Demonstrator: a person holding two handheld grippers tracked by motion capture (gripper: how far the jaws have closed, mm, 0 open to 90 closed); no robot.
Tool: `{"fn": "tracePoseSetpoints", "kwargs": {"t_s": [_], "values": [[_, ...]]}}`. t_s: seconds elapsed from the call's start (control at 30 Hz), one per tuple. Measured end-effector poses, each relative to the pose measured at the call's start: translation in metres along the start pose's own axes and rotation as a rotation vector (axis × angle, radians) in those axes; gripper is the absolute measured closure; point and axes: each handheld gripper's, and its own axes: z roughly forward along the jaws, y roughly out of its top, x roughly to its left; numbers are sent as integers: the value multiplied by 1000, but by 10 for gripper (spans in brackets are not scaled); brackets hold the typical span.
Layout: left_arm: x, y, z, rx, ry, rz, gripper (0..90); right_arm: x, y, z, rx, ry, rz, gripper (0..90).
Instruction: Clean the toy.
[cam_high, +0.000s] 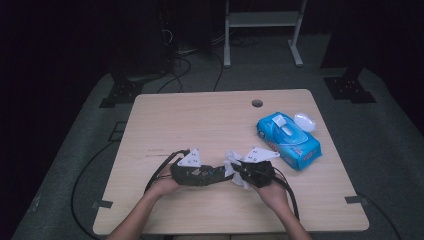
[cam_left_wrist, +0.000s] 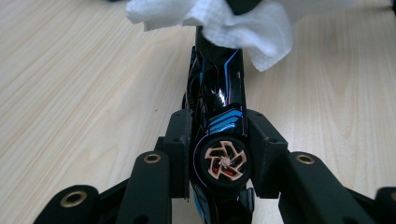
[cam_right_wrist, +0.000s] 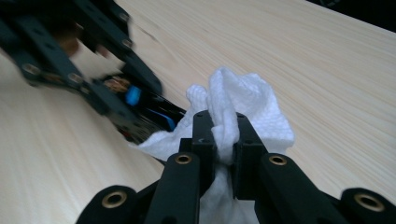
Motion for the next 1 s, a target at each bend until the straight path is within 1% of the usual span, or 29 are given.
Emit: {"fn": "tracePoseSetpoints", "kwargs": {"t_s": [0.07,0.13,0.17,0.2,0.23,0.27,0.3,0.33,0.37,0.4,0.43,0.47,0.53,0.57,0.6,0.63,0.67,0.7,0.73,0.77,0.8,0.83,0.9,0.93,0.97,1.0], "values": [[-1,0,0,0,1,1,647,7,4,5,-20,49,-1,818],[-2,1,0,3,2,7,647,13,9,12,-16,69,-22,817],[-2,0,0,4,1,10,647,14,10,15,-9,77,-24,817],[-2,0,-1,5,-2,10,647,14,9,17,-1,77,-24,817],[-2,-1,-2,3,-4,6,647,13,8,18,13,66,-30,817],[-1,-2,-2,5,-3,7,648,10,6,18,14,59,-29,817],[-1,-2,-3,5,-4,7,648,6,4,16,4,55,-5,816],[0,-2,-2,6,-7,2,648,2,3,14,3,41,1,817],[0,-1,-3,9,-8,4,648,-1,2,12,16,12,0,817],[1,-1,-2,12,-9,5,648,-3,2,11,19,5,8,818],[1,-1,-2,15,-9,6,647,-4,3,9,17,5,15,818],[0,-1,-2,15,-7,8,647,-2,4,8,11,8,10,818],[0,-1,-2,12,-3,7,647,5,7,9,-12,38,-9,817],[0,-1,-3,12,-3,7,647,8,9,11,-15,55,-31,817],[0,-1,-3,12,-5,7,647,11,9,13,-3,57,-50,817],[-1,-1,-3,14,-6,3,647,12,8,15,16,49,-58,817],[-1,-1,-3,18,-2,8,648,10,5,16,18,47,-58,816],[-1,-1,-4,20,-1,10,648,6,3,14,7,47,-35,816],[-2,-1,-3,21,1,11,648,1,0,12,1,34,-18,817],[-2,-1,-3,20,2,15,648,-3,-2,9,5,9,-6,818],[-2,0,-3,21,2,16,648,-7,-4,6,-1,12,15,817],[-2,0,-3,21,-1,16,648,-9,-5,4,-2,5,24,818],[-1,0,-2,24,-3,15,647,-6,-4,3,-10,8,18,818],[-1,1,-2,26,-3,16,648,-2,-1,4,-16,24,11,818],[-1,1,-2,27,-3,18,647,4,2,7,-13,42,-8,817],[-1,1,-2,29,-2,19,648,9,5,10,-9,51,-24,817]]}}
